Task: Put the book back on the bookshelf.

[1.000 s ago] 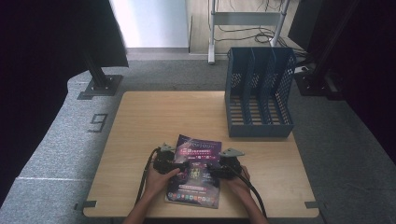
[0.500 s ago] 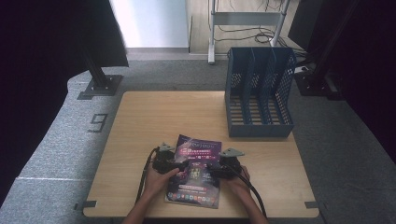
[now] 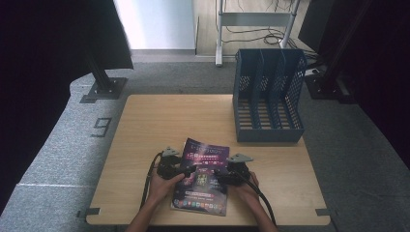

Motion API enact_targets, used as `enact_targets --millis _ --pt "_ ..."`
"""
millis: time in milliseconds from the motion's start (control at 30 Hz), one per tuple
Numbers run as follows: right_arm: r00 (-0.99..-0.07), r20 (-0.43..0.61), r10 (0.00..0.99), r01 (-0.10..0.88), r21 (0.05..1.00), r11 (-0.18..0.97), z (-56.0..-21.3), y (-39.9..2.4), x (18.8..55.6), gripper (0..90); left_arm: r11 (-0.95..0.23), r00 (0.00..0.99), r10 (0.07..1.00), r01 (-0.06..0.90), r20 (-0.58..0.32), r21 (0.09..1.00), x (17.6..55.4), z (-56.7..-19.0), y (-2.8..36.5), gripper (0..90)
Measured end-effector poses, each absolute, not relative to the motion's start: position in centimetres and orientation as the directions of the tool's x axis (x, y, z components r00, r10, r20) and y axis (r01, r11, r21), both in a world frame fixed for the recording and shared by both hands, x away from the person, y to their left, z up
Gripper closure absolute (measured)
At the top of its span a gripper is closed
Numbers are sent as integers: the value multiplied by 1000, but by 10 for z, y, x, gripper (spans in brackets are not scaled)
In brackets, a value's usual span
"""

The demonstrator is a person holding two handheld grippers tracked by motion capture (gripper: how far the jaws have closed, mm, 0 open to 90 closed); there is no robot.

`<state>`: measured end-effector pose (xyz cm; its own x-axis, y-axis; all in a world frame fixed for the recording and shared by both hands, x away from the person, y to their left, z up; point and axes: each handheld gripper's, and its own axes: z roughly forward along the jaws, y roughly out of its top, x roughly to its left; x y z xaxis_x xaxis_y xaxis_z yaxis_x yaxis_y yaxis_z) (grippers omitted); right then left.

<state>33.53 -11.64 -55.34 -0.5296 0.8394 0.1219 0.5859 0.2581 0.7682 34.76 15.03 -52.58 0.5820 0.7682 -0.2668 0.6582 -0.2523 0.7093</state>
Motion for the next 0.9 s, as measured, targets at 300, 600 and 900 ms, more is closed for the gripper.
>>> enact_targets --millis 300,600,900 --pt "-530 122 839 586 768 258 -553 -116 335 255 -262 616 720 669 -321 695 347 -529 144 249" --pt "-530 122 839 586 768 258 -553 -116 335 255 -309 610 758 648 -232 696 348 -532 139 279" --pt "-530 123 839 586 768 257 -553 -117 335 255 -332 618 758 640 -208 693 357 -530 132 311"
